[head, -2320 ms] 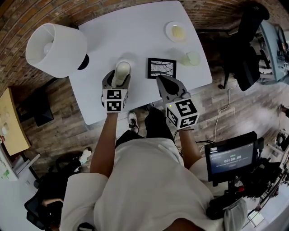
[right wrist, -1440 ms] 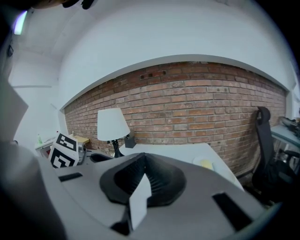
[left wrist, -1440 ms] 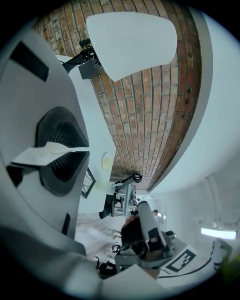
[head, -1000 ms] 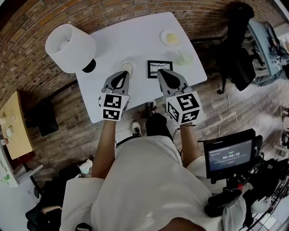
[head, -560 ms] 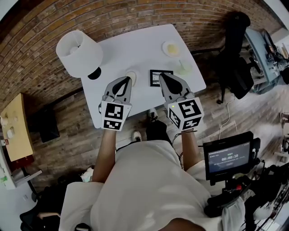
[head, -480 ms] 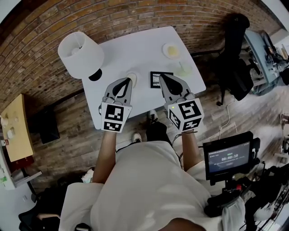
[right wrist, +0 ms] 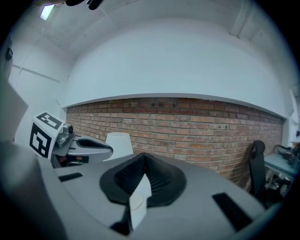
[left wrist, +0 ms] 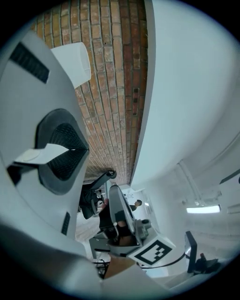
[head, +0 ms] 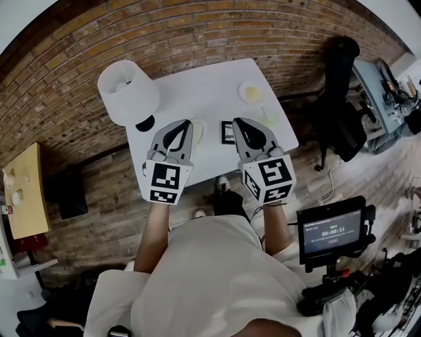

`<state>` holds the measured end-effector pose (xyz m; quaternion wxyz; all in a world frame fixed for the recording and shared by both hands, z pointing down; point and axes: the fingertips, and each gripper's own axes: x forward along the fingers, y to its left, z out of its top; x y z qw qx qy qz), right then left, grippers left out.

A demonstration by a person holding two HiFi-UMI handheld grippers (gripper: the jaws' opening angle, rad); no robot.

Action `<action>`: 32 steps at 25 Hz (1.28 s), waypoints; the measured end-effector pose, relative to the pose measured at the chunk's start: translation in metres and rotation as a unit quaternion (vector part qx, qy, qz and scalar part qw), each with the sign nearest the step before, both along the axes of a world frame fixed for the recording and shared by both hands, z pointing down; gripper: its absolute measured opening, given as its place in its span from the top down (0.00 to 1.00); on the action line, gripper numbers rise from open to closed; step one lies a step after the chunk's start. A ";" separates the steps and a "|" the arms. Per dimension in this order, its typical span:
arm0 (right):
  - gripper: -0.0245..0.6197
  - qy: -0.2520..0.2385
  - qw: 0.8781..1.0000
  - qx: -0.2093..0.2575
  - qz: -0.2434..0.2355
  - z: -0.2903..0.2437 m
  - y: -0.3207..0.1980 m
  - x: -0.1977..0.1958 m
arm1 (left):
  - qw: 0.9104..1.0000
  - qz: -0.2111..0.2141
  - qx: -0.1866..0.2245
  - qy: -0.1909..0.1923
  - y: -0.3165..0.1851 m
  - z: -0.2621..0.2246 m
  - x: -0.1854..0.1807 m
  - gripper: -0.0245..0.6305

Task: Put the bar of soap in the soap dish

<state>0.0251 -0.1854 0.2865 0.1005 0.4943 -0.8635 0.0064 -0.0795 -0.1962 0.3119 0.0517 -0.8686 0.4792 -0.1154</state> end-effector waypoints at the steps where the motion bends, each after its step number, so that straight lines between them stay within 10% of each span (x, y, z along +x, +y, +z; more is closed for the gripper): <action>1: 0.95 0.001 1.000 0.003 -0.003 -0.003 0.001 -0.002 | 1.000 0.000 0.004 0.001 0.001 -0.004 0.000 0.95; 32: 0.96 -0.001 0.997 0.068 -0.021 -0.068 0.018 -0.021 | 0.995 -0.003 0.095 0.004 0.023 -0.079 -0.002 0.95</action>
